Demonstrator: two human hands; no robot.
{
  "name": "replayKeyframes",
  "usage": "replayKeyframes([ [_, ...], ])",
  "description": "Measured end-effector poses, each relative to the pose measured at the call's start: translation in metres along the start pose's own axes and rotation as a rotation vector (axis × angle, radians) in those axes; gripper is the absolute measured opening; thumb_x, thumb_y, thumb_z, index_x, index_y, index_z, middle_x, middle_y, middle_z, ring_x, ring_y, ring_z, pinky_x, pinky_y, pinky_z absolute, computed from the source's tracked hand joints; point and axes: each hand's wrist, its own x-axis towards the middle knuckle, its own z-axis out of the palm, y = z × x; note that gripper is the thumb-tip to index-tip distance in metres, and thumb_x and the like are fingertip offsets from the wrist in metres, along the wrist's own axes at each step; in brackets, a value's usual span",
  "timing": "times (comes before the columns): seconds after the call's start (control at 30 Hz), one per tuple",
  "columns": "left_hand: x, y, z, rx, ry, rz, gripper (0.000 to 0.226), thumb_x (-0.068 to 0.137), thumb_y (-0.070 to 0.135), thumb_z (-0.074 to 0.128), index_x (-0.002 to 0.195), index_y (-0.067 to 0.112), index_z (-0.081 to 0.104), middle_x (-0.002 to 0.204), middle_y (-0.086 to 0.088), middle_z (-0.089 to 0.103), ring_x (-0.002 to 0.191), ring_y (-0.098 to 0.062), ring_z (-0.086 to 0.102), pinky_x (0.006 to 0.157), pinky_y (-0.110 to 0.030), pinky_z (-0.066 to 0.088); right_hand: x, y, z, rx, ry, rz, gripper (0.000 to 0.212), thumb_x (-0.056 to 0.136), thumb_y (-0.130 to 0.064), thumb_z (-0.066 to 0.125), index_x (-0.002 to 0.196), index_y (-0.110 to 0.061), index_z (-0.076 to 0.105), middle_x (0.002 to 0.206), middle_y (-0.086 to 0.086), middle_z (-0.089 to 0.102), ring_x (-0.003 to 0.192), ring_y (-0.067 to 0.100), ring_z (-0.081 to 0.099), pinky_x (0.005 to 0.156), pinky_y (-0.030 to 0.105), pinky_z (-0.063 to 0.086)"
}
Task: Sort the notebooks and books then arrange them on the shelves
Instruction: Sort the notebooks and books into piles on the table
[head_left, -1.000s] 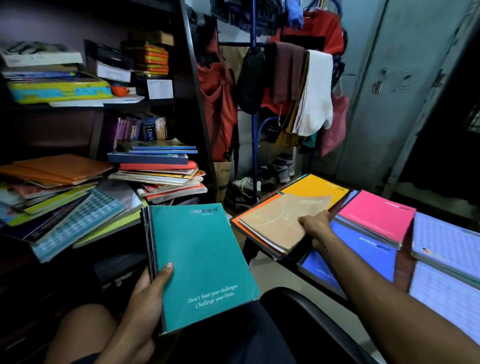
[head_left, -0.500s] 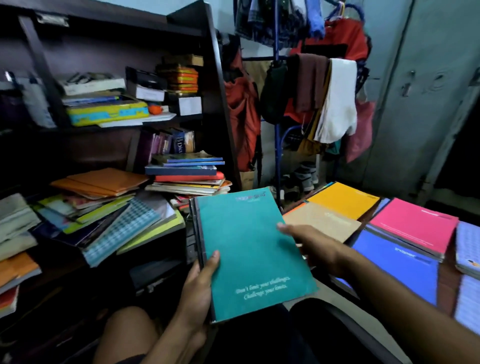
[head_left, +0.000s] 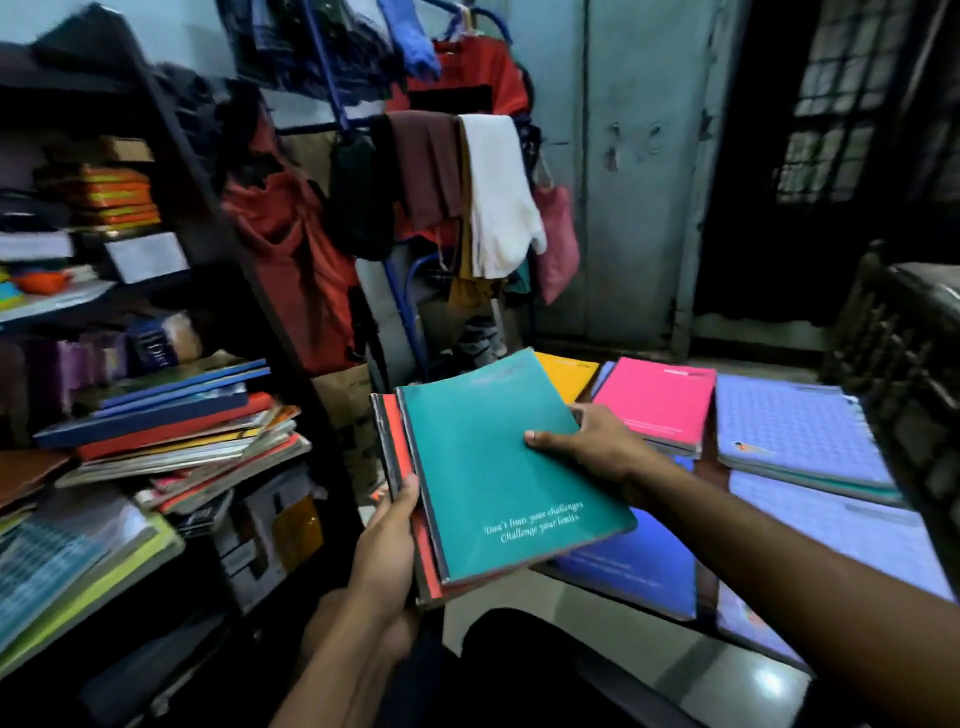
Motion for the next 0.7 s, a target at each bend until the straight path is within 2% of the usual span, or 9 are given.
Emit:
replayKeyframes([
  [0.03,0.003,-0.005,0.007,0.030,-0.007,0.006,0.023,0.103,0.026,0.052,0.119,0.014,0.064,0.103,-0.010,0.077,0.083,-0.023,0.076,0.065,-0.037,0.063,0.000,0.003,-0.014,-0.007,0.022,-0.004,0.017,0.091,-0.014,0.073,0.107,-0.010,0.069,0.098,0.008,0.078,0.081,0.021,0.075,0.067,0.031,0.059],
  [0.1,0.008,-0.014,0.020,0.099,-0.021,0.001,0.021,0.104,0.020,0.050,0.117,0.013,0.064,0.096,-0.007,0.078,0.076,-0.021,0.075,0.056,-0.031,0.060,-0.003,0.011,-0.045,0.013,0.079,-0.008,0.016,0.094,-0.010,0.068,0.110,-0.010,0.067,0.098,0.008,0.078,0.081,0.021,0.075,0.066,0.031,0.058],
  [0.23,0.016,-0.020,0.038,0.166,-0.005,0.023,0.018,0.106,0.023,0.048,0.116,0.020,0.063,0.098,-0.008,0.076,0.080,-0.025,0.073,0.057,-0.034,0.061,-0.012,0.026,-0.104,0.124,0.279,0.015,0.016,0.098,-0.004,0.059,0.112,-0.010,0.064,0.099,0.010,0.075,0.069,0.013,0.073,0.055,0.026,0.056],
  [0.3,0.023,-0.020,0.042,0.155,0.025,0.032,0.016,0.106,0.025,0.048,0.115,0.021,0.061,0.096,-0.008,0.074,0.079,-0.026,0.071,0.065,-0.039,0.061,-0.005,0.035,-0.129,0.221,0.371,0.053,0.016,0.100,-0.004,0.055,0.114,-0.010,0.062,0.100,0.011,0.072,0.063,0.012,0.072,0.049,0.024,0.055],
  [0.37,0.030,-0.016,0.042,0.137,0.075,0.026,0.020,0.106,0.026,0.048,0.121,0.018,0.058,0.097,-0.011,0.072,0.081,-0.029,0.068,0.074,-0.045,0.057,0.013,0.043,-0.140,0.295,0.442,0.094,0.017,0.102,-0.004,0.052,0.115,-0.009,0.060,0.101,0.013,0.071,0.059,0.012,0.071,0.046,0.025,0.055],
  [0.47,0.046,-0.010,0.035,0.126,0.141,0.052,0.024,0.105,0.027,0.050,0.126,0.017,0.057,0.098,-0.012,0.072,0.081,-0.029,0.068,0.071,-0.042,0.056,0.065,0.042,-0.130,0.370,0.508,0.095,0.020,0.102,0.002,0.047,0.115,-0.007,0.059,0.095,0.011,0.068,0.051,0.009,0.068,0.041,0.024,0.052],
  [0.53,0.051,-0.010,0.028,0.134,0.178,0.066,0.023,0.106,0.030,0.050,0.126,0.020,0.056,0.100,-0.011,0.073,0.085,-0.029,0.070,0.070,-0.040,0.056,0.108,0.045,-0.120,0.347,0.542,0.063,0.026,0.099,0.006,0.047,0.120,-0.002,0.061,0.105,0.013,0.070,0.061,0.011,0.070,0.049,0.026,0.056],
  [0.63,0.057,-0.010,0.014,0.124,0.237,0.081,0.027,0.105,0.033,0.051,0.128,0.020,0.056,0.105,-0.012,0.073,0.090,-0.032,0.071,0.072,-0.042,0.057,0.170,0.060,-0.106,0.264,0.536,0.103,0.032,0.097,0.007,0.047,0.126,0.002,0.060,0.124,0.019,0.067,0.097,0.030,0.070,0.079,0.040,0.058],
  [0.7,0.065,-0.012,0.005,0.122,0.249,0.079,0.033,0.104,0.035,0.052,0.133,0.020,0.057,0.108,-0.011,0.075,0.090,-0.032,0.073,0.067,-0.039,0.058,0.202,0.074,-0.098,0.178,0.478,0.162,0.032,0.098,0.004,0.050,0.128,0.005,0.058,0.130,0.021,0.064,0.111,0.035,0.066,0.094,0.045,0.054],
])
